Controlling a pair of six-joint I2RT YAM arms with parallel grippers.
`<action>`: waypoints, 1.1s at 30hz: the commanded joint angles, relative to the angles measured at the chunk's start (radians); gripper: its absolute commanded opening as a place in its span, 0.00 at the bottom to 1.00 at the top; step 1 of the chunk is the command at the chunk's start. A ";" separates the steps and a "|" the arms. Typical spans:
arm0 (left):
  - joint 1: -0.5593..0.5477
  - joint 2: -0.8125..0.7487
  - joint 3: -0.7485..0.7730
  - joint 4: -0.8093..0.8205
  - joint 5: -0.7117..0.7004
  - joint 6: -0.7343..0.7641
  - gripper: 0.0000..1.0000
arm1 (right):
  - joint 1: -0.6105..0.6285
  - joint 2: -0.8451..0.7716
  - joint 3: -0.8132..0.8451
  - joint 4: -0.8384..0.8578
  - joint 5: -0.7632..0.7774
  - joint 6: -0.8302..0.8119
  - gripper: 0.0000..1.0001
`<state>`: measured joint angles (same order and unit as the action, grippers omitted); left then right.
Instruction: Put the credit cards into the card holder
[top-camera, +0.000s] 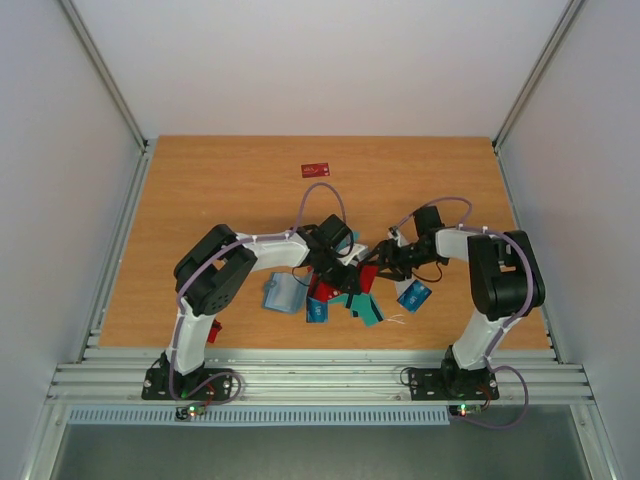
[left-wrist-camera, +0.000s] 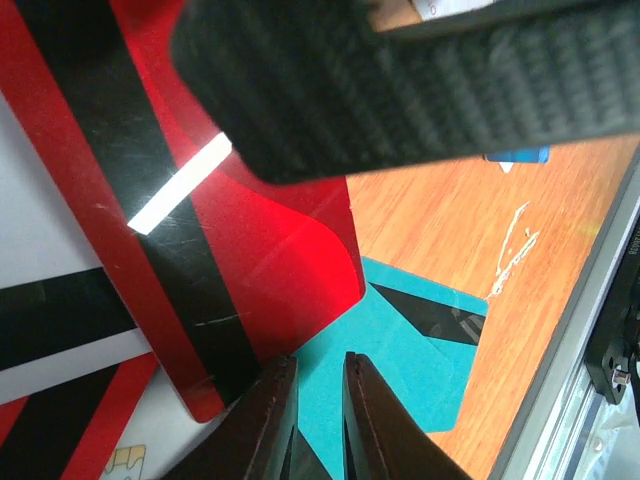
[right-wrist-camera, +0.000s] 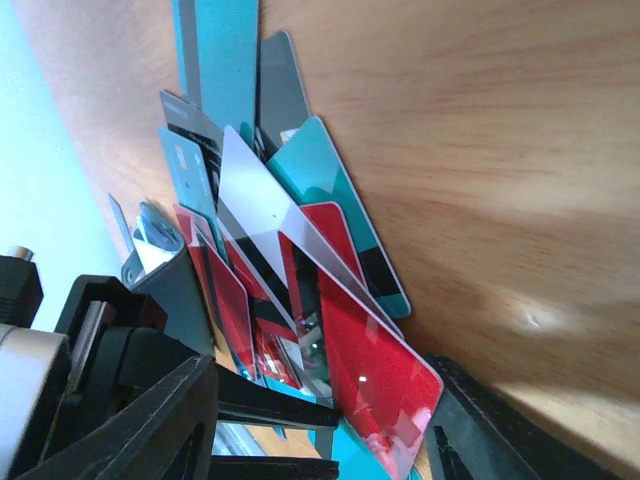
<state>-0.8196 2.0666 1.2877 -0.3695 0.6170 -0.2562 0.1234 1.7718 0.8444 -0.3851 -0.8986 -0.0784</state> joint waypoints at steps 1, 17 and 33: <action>-0.007 0.052 -0.056 -0.023 -0.088 0.024 0.16 | 0.001 0.031 -0.029 0.047 -0.042 0.013 0.54; -0.006 -0.028 -0.030 -0.063 -0.077 0.008 0.17 | 0.001 0.035 -0.061 0.148 -0.108 0.075 0.01; 0.130 -0.359 0.110 -0.330 -0.110 -0.010 0.38 | 0.001 -0.210 0.017 0.016 -0.088 0.119 0.01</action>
<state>-0.7471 1.7962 1.3811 -0.6041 0.5255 -0.2626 0.1196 1.6295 0.8108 -0.3191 -0.9855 0.0086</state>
